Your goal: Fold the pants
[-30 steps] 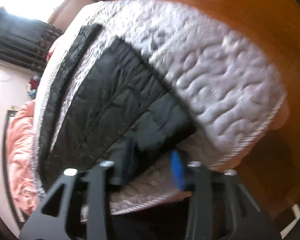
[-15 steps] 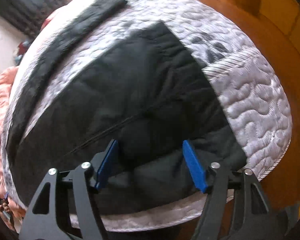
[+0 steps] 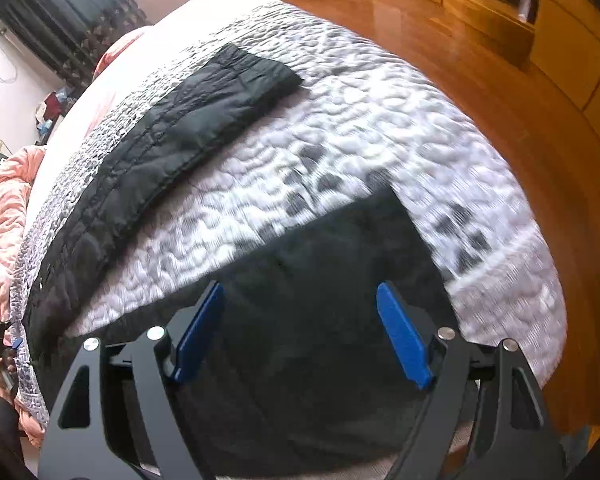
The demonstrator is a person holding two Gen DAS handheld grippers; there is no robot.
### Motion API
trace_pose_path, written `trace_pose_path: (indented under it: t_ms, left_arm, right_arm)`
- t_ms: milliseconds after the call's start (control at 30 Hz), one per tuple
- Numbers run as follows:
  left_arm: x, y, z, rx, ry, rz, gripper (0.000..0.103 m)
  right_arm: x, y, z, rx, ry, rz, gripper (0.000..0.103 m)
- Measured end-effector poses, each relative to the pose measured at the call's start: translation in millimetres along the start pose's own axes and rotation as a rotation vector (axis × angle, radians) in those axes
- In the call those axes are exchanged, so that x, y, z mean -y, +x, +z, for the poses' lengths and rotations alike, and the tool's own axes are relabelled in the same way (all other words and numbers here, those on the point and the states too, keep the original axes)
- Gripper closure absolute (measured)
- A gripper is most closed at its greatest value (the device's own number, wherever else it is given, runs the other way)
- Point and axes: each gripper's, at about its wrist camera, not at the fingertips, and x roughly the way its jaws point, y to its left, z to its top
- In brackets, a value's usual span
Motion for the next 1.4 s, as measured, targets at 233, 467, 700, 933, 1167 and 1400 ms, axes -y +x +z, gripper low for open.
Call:
trace_pose_path:
  t_ms: [233, 467, 700, 933, 1167, 1400]
  left_arm:
    - [0.2, 37.0, 10.0, -0.103, 0.053, -0.096, 0.012]
    - [1.4, 37.2, 7.6, -0.108, 0.056, -0.082, 0.063]
    - [-5.6, 32.8, 5.3, -0.053, 0.005, -0.076, 0.071]
    - [-9.1, 36.2, 3.9, -0.014, -0.063, -0.062, 0.072]
    - [-7.7, 36.8, 4.1, 0.002, -0.102, -0.048, 0.071]
    - [-8.1, 35.2, 4.1, 0.004, -0.152, -0.027, 0.071]
  right_arm:
    - [-49.4, 33.2, 42.0, -0.033, -0.096, 0.050, 0.025]
    - [-91.4, 45.1, 116.6, -0.024, -0.224, 0.152, 0.023]
    - [-92.8, 70.9, 233.2, -0.013, -0.201, 0.208, 0.021]
    - [-90.0, 142.6, 298.2, -0.086, -0.203, 0.178, 0.021]
    - [-88.9, 187.7, 320.5, -0.155, -0.243, 0.234, 0.021]
    - [-95.1, 203.0, 320.3, -0.220, -0.275, 0.308, 0.056]
